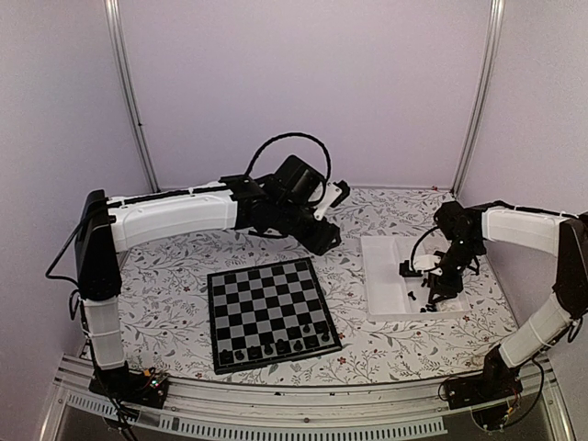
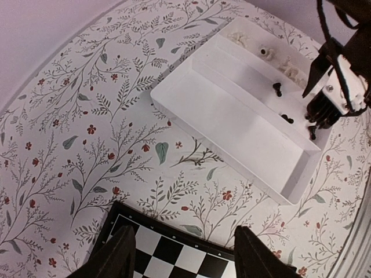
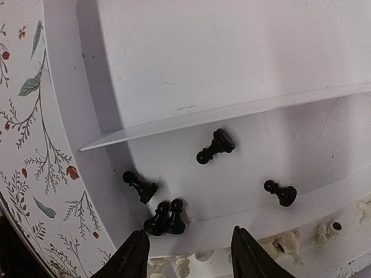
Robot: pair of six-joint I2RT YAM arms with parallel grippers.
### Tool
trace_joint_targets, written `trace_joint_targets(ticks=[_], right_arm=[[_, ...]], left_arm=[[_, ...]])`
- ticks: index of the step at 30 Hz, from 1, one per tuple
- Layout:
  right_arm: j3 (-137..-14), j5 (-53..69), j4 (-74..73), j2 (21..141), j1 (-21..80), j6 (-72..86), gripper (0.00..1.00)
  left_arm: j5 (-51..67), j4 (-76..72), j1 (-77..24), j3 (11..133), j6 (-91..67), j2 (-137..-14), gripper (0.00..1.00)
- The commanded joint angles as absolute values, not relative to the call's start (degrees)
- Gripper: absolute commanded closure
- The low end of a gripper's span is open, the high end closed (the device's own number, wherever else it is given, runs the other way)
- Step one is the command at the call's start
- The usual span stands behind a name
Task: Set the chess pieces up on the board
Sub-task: Place the chess piece on the chessboard, then pick up the chess piece from the storage box.
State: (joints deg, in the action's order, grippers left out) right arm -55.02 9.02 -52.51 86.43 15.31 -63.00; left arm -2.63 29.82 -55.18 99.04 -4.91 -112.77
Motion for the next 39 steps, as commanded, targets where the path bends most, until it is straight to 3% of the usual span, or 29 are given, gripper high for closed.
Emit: trace_joint_targets(ticks=[1,4,8,12,19,39], right_arm=[[-53.40,5.13,-53.87,89.27,17.85,-69.37,0.46],[-51.33,3.54,-53.02,89.55,19.01,-71.52,0.41],[-50.74,0.34,-50.38,91.85,19.56,-72.16,0.40],[-53.09,-3.48,-45.44,95.16,19.47,-69.08,0.44],[-64.55,2.98,-49.05,99.92,16.52,-62.59,0.58],[-65.85,5.11,-50.79,101.92,15.74,-56.14,0.57]], left_arm=[[-1.36,29.70,-53.92,98.34,-4.55,-112.45,0.40],[-1.19,29.66,-53.64,97.85,-4.81,-112.22,0.40],[-0.83,29.45,-53.37,97.43,-5.01,-112.23,0.40],[-0.45,29.34,-53.26,97.30,-5.17,-112.23,0.40],[-0.44,28.93,-53.09,96.40,-5.28,-112.04,0.40],[3.19,27.81,-53.00,93.63,-7.03,-111.83,0.40]])
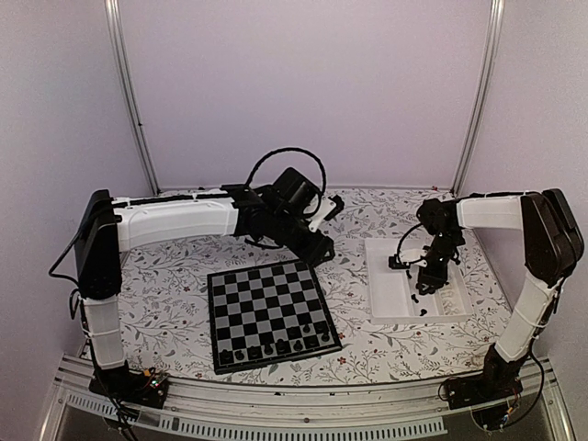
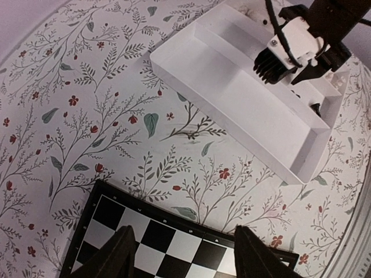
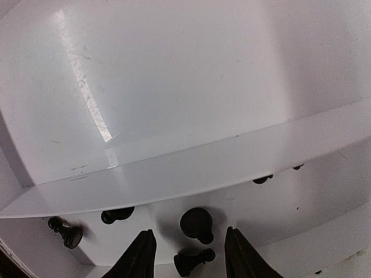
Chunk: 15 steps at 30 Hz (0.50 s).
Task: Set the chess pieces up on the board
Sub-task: Pick up the chess piece from the storage box.
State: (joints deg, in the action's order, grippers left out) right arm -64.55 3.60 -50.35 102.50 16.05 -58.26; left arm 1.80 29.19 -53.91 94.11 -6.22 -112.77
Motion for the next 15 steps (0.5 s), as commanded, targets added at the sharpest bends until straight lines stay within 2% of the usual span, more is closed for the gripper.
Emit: trace_joint_targets(ticks=[1,15], right_arm=[[-66.01,5.25,-50.59,101.88,15.78,-56.15,0.57],[-67.77,9.06,-52.01,103.49,15.71,-56.96,0.62]], left_arm=[[3.24,27.82,-53.00,93.42,-7.10,-111.71,0.40],[3.46,26.81,-53.04,90.40,-8.44,-109.48,0.40]])
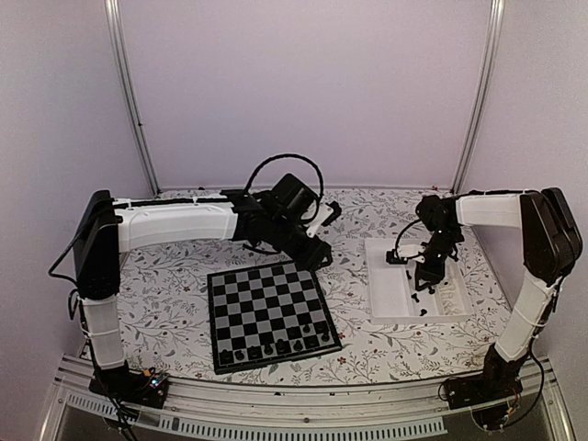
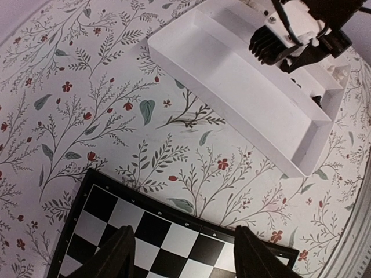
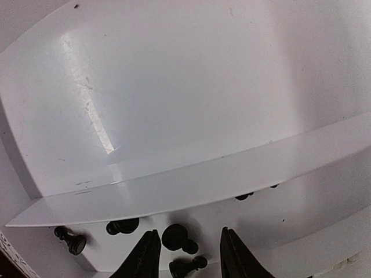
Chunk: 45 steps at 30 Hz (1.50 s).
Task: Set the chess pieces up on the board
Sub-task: Pick up the chess piece from the storage box.
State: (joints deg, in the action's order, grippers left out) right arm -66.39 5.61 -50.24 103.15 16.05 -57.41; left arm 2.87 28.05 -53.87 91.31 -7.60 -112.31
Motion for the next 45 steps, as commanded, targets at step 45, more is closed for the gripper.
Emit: trace_joint_targets(ticks=[45], right_arm=[[-50.32,14.29,-51.77,93.14,17.07,-58.44,0.49]], left_arm=[[3.28,26.99,-53.08,90.41,-9.27,-110.04,0.40]])
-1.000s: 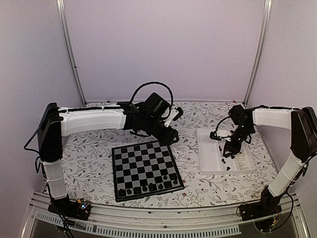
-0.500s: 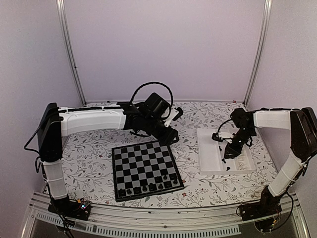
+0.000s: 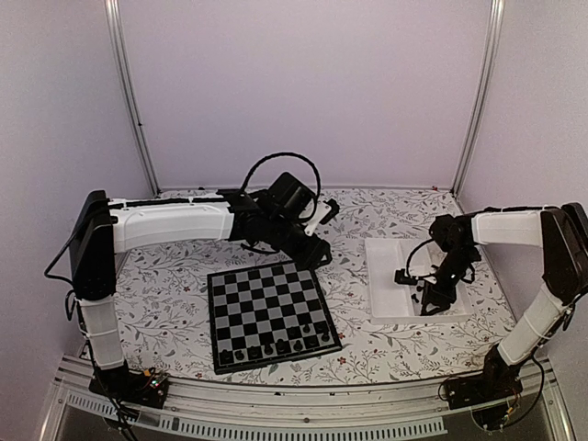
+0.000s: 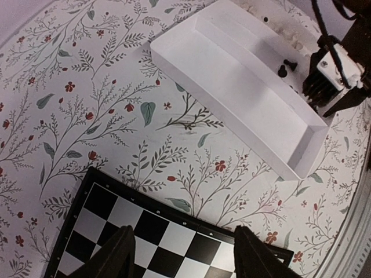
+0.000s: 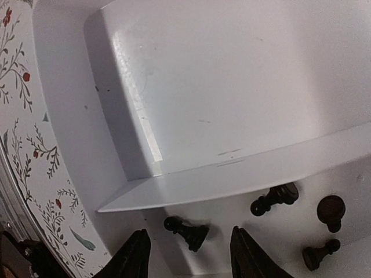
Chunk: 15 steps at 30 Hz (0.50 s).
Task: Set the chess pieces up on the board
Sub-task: Pick up the chess piece from the storage box.
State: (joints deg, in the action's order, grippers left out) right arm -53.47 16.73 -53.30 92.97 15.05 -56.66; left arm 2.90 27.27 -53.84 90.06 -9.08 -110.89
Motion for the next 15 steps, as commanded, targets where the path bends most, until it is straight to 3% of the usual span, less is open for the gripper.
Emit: trace_joint_targets(ticks=[1,7,15], right_arm=[[-49.94,13.62,-50.75,93.52,17.06,-57.96,0.48],[-50.89,7.21,-45.56,95.78,16.66,-53.76,0.59],[-56.74,9.81,-46.82,98.38,13.45,-51.38,0.73]], left_arm=[[3.26,27.15,-53.09,90.44,-9.23,-110.18,0.40],[3.60,27.49,-53.06,91.11,-9.29,-111.29,0.40],[3.38,27.90,-53.00,91.41,-8.83,-112.01,0.40]])
